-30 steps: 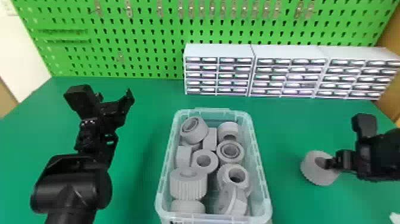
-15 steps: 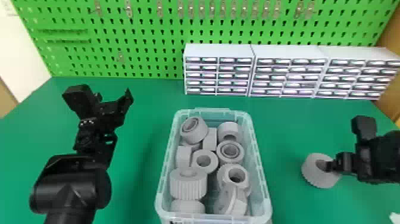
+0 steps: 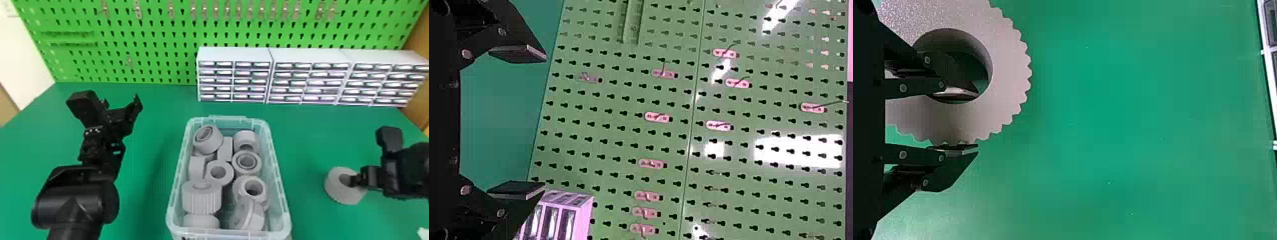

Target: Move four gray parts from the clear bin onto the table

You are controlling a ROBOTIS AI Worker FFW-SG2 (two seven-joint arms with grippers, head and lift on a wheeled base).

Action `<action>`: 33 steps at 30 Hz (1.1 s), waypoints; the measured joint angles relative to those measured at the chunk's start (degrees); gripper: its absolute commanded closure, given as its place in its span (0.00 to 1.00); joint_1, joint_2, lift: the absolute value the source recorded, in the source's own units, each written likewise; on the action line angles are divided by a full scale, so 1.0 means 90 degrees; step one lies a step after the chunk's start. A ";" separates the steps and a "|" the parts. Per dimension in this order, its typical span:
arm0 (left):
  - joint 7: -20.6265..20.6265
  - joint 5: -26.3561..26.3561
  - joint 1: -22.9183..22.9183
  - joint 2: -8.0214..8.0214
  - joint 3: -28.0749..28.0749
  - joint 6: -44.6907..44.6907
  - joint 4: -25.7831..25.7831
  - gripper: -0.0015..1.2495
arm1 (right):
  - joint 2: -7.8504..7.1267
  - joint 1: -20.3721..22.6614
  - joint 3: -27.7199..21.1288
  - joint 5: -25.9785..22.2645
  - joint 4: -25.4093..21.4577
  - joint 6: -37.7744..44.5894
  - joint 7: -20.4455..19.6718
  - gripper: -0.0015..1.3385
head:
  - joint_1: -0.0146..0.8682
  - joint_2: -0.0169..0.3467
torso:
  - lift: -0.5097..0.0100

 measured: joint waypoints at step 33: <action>0.0031 -0.0067 0.0038 0.0000 -0.0041 0.0000 0.0000 0.28 | -0.0192 -0.0185 0.0076 -0.0264 -0.1085 0.0713 0.0000 0.36 | 0.80 0.24 | 0.88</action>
